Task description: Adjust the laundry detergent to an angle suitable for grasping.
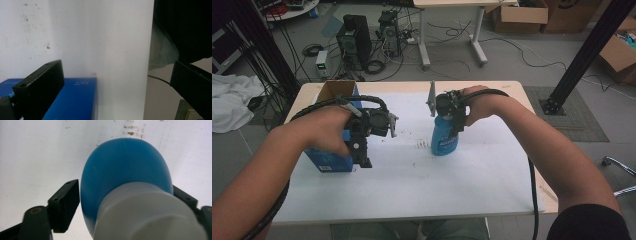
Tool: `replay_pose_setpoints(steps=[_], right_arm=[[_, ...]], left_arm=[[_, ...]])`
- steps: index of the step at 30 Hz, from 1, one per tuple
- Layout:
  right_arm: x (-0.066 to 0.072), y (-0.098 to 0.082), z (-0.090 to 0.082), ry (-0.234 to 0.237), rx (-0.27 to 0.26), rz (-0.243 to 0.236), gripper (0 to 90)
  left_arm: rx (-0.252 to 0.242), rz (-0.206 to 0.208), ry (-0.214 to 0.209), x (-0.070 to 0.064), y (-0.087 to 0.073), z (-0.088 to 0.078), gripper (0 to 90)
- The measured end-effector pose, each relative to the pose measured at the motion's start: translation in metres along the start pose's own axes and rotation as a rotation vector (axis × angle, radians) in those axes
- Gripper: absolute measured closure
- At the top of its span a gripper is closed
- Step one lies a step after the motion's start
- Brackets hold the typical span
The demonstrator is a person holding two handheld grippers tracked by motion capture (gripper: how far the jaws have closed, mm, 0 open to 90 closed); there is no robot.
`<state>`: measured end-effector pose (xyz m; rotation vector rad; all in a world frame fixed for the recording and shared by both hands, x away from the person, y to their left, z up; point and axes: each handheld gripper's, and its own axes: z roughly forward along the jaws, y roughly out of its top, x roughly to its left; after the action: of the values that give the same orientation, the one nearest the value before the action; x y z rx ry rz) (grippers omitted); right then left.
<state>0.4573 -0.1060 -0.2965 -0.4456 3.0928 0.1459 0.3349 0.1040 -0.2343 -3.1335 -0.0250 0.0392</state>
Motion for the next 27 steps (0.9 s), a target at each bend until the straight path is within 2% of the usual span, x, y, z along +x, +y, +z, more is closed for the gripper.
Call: replay_pose_setpoints(steps=[10,22,27], right_arm=[[-0.0001,-0.0005,-0.0002,-0.004,-0.009,-0.002,32.0],[0.0007,-0.0015,0.0004,-0.013,-0.013,-0.002,32.1],[0.0009,-0.0015,0.0005,-0.023,-0.010,-0.018,34.0]], left_arm=[[-0.006,0.000,0.000,0.0006,0.0001,0.0014,0.1],[-0.005,0.000,0.002,0.0012,-0.0006,0.0029,0.1],[-0.008,0.000,0.005,0.0017,0.0010,0.0028,0.1]])
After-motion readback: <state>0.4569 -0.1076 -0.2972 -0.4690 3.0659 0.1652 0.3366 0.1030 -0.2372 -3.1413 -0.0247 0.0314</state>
